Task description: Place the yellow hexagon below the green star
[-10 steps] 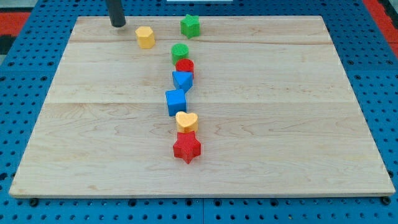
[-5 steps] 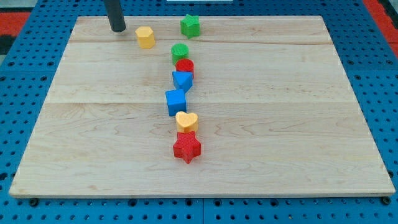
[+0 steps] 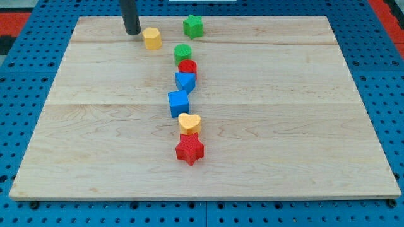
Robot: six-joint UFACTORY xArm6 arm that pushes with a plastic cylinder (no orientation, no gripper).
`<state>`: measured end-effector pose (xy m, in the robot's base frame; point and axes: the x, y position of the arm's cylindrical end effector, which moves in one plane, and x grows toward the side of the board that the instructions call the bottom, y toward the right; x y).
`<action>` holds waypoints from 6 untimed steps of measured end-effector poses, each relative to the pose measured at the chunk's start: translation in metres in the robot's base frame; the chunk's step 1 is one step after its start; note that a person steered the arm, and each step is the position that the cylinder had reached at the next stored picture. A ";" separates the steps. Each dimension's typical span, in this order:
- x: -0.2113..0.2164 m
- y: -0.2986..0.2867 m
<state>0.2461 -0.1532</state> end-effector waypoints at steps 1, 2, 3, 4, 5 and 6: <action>0.010 -0.005; 0.010 0.004; 0.010 0.024; 0.010 0.028; 0.010 0.007; 0.017 0.034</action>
<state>0.2630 -0.1190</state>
